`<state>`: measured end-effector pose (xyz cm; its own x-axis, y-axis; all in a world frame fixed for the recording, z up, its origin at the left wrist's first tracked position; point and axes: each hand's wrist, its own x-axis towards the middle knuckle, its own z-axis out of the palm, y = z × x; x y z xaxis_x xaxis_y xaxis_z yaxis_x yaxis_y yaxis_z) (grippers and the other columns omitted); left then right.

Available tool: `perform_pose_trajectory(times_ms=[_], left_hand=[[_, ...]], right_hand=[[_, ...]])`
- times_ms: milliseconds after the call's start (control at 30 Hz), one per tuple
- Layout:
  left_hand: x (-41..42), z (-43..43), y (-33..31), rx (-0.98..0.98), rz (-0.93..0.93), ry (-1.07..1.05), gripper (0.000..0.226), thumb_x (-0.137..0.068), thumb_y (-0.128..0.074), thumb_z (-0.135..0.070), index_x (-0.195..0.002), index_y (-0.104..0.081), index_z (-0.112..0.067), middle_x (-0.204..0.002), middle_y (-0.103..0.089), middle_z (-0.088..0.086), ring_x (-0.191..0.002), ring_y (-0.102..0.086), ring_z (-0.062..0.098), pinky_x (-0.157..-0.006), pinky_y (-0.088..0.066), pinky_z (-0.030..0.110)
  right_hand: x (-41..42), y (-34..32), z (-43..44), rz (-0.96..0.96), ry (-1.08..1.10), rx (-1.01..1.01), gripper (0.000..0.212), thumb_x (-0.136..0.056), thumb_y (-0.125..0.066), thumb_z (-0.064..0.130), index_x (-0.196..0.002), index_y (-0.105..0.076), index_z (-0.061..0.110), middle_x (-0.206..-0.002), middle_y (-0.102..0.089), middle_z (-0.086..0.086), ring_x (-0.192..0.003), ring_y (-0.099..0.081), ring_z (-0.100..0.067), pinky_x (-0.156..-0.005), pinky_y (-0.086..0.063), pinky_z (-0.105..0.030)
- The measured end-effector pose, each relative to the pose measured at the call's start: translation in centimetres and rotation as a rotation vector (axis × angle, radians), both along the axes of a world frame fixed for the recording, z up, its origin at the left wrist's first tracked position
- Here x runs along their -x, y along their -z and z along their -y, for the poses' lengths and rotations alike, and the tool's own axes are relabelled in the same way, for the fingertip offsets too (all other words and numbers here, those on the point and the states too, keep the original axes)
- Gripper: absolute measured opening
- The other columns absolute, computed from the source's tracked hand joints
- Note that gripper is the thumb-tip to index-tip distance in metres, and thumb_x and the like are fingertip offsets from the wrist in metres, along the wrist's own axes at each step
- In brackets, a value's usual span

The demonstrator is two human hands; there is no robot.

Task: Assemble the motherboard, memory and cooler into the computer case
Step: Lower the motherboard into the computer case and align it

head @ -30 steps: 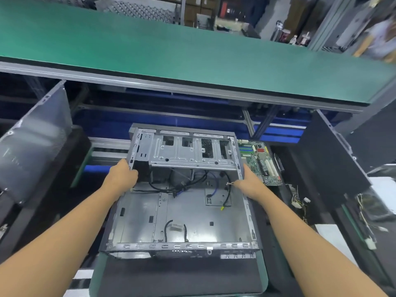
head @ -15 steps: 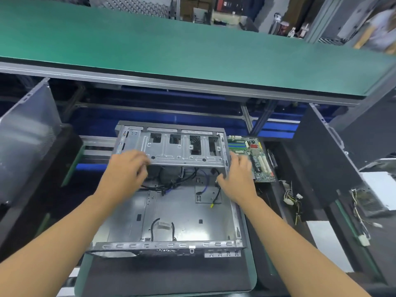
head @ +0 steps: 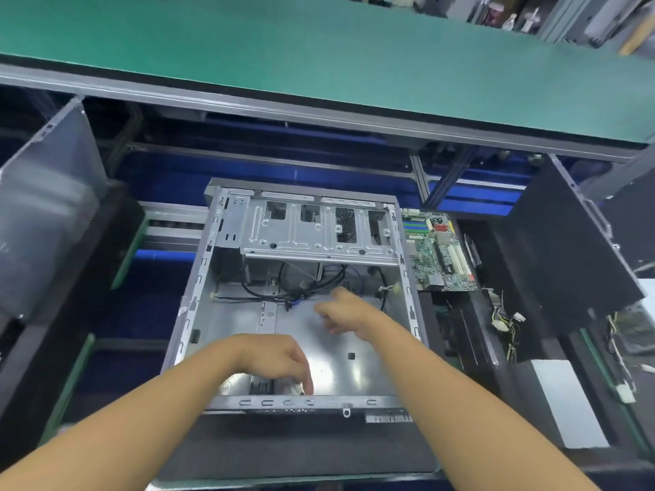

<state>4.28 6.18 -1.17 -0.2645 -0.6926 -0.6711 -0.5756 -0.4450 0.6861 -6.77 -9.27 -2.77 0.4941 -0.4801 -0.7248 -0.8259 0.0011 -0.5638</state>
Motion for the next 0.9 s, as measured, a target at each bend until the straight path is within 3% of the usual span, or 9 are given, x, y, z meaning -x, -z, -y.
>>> perform_pose_trajectory(times_ms=[133, 233, 300, 367, 500, 600, 733, 800, 900], left_hand=[[-0.4, -0.8, -0.1, -0.037, 0.082, 0.028, 0.027, -0.081, -0.048, -0.037, -0.081, -0.075, -0.032, -0.084, -0.069, -0.013, -0.071, -0.062, 0.007, -0.068, -0.051, 0.023], [-1.3, -1.8, -0.2, -0.032, 0.091, 0.036, 0.028, -0.080, -0.049, -0.027, -0.091, -0.074, -0.031, -0.092, -0.073, -0.011, -0.083, -0.067, 0.011, -0.079, -0.054, 0.028], [-1.9, -2.4, -0.2, -0.038, 0.104, 0.018, 0.031, -0.078, -0.048, -0.024, -0.094, -0.071, -0.034, -0.088, -0.072, -0.016, -0.077, -0.065, 0.002, -0.069, -0.050, 0.016], [-2.2, -2.5, -0.3, -0.022, 0.126, 0.003, 0.030, -0.078, -0.053, -0.018, -0.097, -0.069, -0.034, -0.082, -0.065, -0.017, -0.072, -0.062, 0.001, -0.064, -0.049, 0.016], [-2.3, -1.0, 0.1, 0.071, 0.250, -0.050, 0.034, -0.081, -0.061, -0.016, -0.114, -0.063, -0.027, -0.109, -0.057, -0.005, -0.098, -0.060, 0.014, -0.088, -0.052, 0.032], [-2.5, 1.8, 1.0, 0.156, 0.351, -0.189, 0.040, -0.087, -0.060, -0.021, -0.127, -0.055, -0.021, -0.127, -0.051, -0.003, -0.116, -0.055, 0.014, -0.097, -0.045, 0.029], [-3.4, 5.7, 3.0, 0.247, 0.488, -0.326, 0.049, -0.090, -0.059, -0.023, -0.137, -0.050, -0.021, -0.137, -0.045, 0.007, -0.126, -0.047, 0.024, -0.107, -0.039, 0.035], [-4.0, 7.0, 4.2, 0.179, 0.618, -0.278, 0.054, -0.092, -0.054, -0.035, -0.144, -0.042, -0.027, -0.144, -0.040, 0.013, -0.133, -0.039, 0.032, -0.110, -0.036, 0.041], [-4.3, 7.7, 5.7, 0.135, 0.772, -0.190, 0.064, -0.092, -0.049, -0.043, -0.151, -0.027, -0.034, -0.157, -0.025, 0.010, -0.144, -0.021, 0.035, -0.115, -0.025, 0.047]], right_hand=[[-4.5, 1.7, -0.5, 0.169, 0.455, -0.264, 0.052, -0.092, -0.071, 0.034, -0.132, -0.051, 0.006, -0.109, -0.058, -0.010, -0.085, -0.058, -0.023, -0.069, -0.049, -0.030], [-7.0, 2.8, -1.4, 0.275, 0.719, -0.289, 0.027, -0.095, -0.064, 0.016, -0.119, -0.056, 0.005, -0.107, -0.065, -0.014, -0.086, -0.060, -0.024, -0.085, -0.057, -0.040], [-7.9, 2.8, -1.5, 0.388, 0.893, -0.329, 0.011, -0.097, -0.054, 0.001, -0.108, -0.056, 0.005, -0.097, -0.065, -0.012, -0.085, -0.063, -0.023, -0.092, -0.056, -0.042], [-8.4, 2.1, -0.8, 0.597, 1.014, -0.441, 0.020, -0.096, -0.051, -0.010, -0.098, -0.062, 0.007, -0.089, -0.068, -0.009, -0.076, -0.065, -0.020, -0.086, -0.059, -0.037], [-8.2, 1.1, 1.1, 0.799, 1.178, -0.542, 0.025, -0.093, -0.060, -0.012, -0.091, -0.068, 0.011, -0.081, -0.073, -0.002, -0.075, -0.066, -0.018, -0.076, -0.061, -0.031], [-8.3, 1.6, 0.6, 0.671, 1.049, -0.523, 0.025, -0.100, -0.049, -0.011, -0.089, -0.062, 0.007, -0.085, -0.067, -0.009, -0.077, -0.062, -0.019, -0.080, -0.057, -0.030], [-6.2, 2.0, 1.2, 0.384, 0.977, -0.349, 0.021, -0.102, -0.041, -0.007, -0.092, -0.058, 0.001, -0.079, -0.060, -0.014, -0.064, -0.058, -0.024, -0.049, -0.055, -0.031], [-4.0, 1.8, 2.3, 0.177, 0.799, -0.101, 0.016, -0.100, -0.047, 0.002, -0.091, -0.060, 0.004, -0.087, -0.066, -0.015, -0.069, -0.061, -0.026, -0.060, -0.058, -0.033], [-1.4, 1.4, 2.9, -0.047, 0.418, 0.274, 0.022, -0.097, -0.049, 0.012, -0.108, -0.064, -0.001, -0.114, -0.067, -0.022, -0.100, -0.065, -0.033, -0.080, -0.051, -0.033]])
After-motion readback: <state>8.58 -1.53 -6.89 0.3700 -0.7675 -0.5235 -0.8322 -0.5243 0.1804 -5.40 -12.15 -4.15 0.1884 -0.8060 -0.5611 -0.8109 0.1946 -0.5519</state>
